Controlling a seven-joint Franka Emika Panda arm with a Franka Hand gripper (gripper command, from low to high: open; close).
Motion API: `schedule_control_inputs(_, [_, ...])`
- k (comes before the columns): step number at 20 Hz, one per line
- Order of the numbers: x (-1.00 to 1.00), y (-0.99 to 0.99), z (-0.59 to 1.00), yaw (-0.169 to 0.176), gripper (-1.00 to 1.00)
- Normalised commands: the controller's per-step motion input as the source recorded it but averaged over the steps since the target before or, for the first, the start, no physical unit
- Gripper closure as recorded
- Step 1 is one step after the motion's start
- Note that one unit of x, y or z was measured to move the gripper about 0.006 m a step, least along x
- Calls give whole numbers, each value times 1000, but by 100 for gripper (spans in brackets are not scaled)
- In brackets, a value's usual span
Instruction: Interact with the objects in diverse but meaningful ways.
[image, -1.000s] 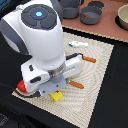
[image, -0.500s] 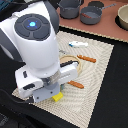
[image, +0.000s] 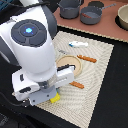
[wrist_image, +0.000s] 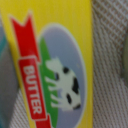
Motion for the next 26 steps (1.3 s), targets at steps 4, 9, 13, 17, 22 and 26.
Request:
schedule_control_inputs(4, [305, 0, 198, 0, 100])
schedule_control_inputs(9, [231, 289, 981, 34, 100])
schedule_control_inputs(13, [284, 761, 916, 89, 100])
schedule_control_inputs(17, [246, 842, 619, 85, 100])
schedule_control_inputs(22, [213, 908, 275, 68, 100])
schedule_control_inputs(26, [-352, 782, 5, 65, 100])
